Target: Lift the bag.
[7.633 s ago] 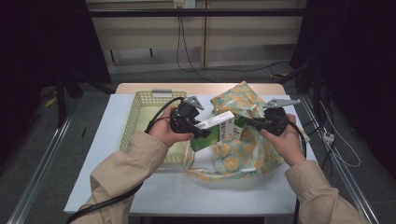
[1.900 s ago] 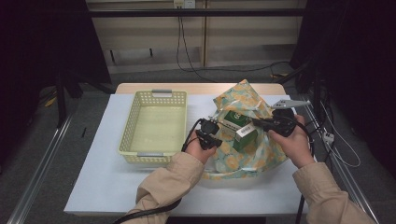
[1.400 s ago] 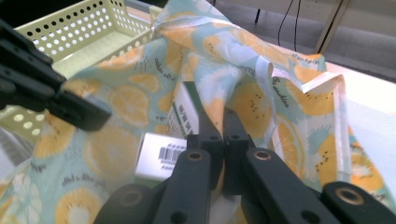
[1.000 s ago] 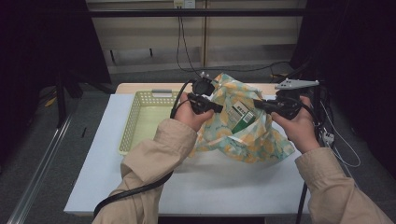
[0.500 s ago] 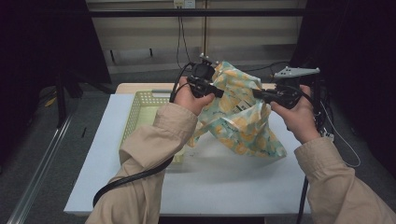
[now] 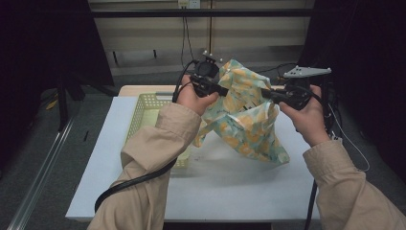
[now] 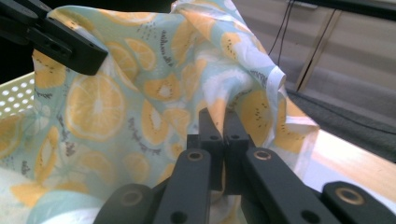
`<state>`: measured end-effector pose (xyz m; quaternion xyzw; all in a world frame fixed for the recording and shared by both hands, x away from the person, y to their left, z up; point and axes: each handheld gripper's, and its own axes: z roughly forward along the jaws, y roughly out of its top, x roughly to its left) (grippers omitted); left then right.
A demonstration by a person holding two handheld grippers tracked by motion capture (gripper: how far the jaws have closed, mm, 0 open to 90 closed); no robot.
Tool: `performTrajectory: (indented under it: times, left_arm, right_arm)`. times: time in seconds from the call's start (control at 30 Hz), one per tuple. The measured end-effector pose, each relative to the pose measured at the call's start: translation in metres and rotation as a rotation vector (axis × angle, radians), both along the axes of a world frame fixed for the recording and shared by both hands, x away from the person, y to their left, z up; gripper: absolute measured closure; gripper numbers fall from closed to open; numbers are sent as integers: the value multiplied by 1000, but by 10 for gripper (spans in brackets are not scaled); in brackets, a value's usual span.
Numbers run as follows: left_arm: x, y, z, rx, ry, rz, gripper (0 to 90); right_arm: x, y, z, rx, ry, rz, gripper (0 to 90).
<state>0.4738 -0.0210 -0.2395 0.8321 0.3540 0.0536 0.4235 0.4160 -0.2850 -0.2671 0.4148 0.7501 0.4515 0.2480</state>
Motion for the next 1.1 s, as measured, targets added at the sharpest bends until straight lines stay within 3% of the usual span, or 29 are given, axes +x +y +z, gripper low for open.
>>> performTrajectory:
  times: [0.13,0.23,0.5,0.77,0.87,0.9,1.07,1.1]
  left_arm:
    - [4,1,12,-15,-23,9,900]
    - [5,-1,13,10,-27,1,900]
    - [3,7,0,46,4,-5,900]
    - [0,22,-10,76,8,12,893]
    - [2,29,-19,83,30,22,875]
    - [2,32,-22,86,27,33,851]
    - [2,43,-34,97,31,56,515]
    - [2,45,-36,97,36,49,490]
  right_arm:
    - [3,-1,6,16,-9,4,900]
    - [4,1,6,34,-10,13,900]
    - [5,15,-3,38,23,53,900]
    - [4,31,-12,46,36,81,894]
    - [4,37,-17,61,52,91,828]
    - [3,38,-18,60,55,96,795]
    - [1,43,-20,93,59,81,591]
    - [0,43,-20,99,55,75,568]
